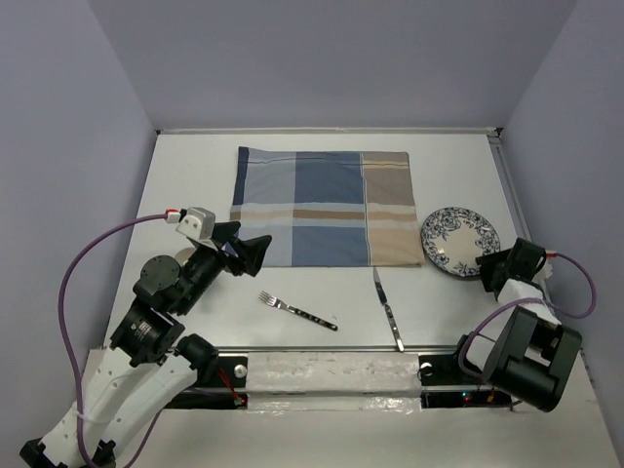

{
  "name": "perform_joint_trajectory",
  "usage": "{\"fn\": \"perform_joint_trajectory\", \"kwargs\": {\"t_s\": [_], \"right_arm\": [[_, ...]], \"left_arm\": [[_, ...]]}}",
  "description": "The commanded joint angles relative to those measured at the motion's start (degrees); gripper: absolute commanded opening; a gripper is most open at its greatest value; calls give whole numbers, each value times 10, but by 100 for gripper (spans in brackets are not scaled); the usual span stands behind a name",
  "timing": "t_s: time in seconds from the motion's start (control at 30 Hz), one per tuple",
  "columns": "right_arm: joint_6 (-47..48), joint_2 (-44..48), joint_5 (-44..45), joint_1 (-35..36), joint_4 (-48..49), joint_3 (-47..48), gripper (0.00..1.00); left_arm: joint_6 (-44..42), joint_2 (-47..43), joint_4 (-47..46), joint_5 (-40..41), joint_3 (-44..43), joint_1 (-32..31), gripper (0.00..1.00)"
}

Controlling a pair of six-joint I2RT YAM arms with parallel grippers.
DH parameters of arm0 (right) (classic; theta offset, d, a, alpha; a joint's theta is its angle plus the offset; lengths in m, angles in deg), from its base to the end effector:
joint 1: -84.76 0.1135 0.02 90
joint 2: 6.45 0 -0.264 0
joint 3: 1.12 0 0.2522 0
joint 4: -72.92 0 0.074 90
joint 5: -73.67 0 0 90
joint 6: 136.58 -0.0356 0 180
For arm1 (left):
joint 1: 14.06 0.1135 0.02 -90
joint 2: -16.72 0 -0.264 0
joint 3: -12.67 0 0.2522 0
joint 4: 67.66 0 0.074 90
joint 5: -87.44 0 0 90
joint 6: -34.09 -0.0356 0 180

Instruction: Set the dinner table for one person

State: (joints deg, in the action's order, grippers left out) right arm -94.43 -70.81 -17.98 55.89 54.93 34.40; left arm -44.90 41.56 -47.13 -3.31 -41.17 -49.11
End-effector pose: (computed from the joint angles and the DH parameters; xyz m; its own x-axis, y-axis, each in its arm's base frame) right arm 0.1771 -0.0965 0.1499 -0.0836 0.8923 -0.4436 0.7858 0.3327 0.5213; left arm 0.0893 -0.0632 0.3628 0.0067 -0.2379 -0.9713 0.5971 0.7801 -0.1870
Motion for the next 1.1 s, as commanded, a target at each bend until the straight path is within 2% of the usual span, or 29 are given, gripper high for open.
{"fn": "perform_joint_trajectory", "kwargs": {"t_s": [0.0,0.03,0.07,0.13,0.27,0.3,0.37,0.47,0.5,0.53,0.6,0.7,0.83,0.87,1.07], "right_arm": [[-21,-34,-51,-7,80,-19,47],[-24,-38,-52,-7,87,-22,46],[-31,-46,-54,-7,99,-24,40],[-36,-58,-65,-13,112,-26,33],[-57,-71,-71,-19,131,-32,10],[-60,-52,-66,-19,131,-36,0],[-64,-9,-46,-19,128,-45,0],[-57,141,-28,-19,110,-44,0],[-51,142,-28,-19,110,-36,0],[-44,190,-49,-19,111,-26,0],[-32,218,-112,-19,119,19,0],[-22,205,-174,3,139,74,0],[-18,156,-202,104,182,144,0],[-22,140,-216,149,198,160,0],[-20,-37,-211,326,288,242,0]], "left_arm": [[-6,3,-19,1,3,-2,91],[-5,4,-19,1,3,-3,91],[-6,6,-19,1,2,-2,91],[-6,7,-19,1,3,-2,91],[-5,13,-22,17,3,0,91],[-6,15,-21,16,3,1,91],[-6,17,-22,17,3,2,91],[-6,22,-23,16,3,2,91],[-6,23,-23,16,3,2,91],[-5,24,-24,16,3,3,91],[-5,28,-26,16,3,4,91],[-4,33,-27,17,3,7,91],[-2,36,-29,15,3,21,91],[-1,36,-30,15,3,23,91],[2,44,-33,10,5,44,91]]}}
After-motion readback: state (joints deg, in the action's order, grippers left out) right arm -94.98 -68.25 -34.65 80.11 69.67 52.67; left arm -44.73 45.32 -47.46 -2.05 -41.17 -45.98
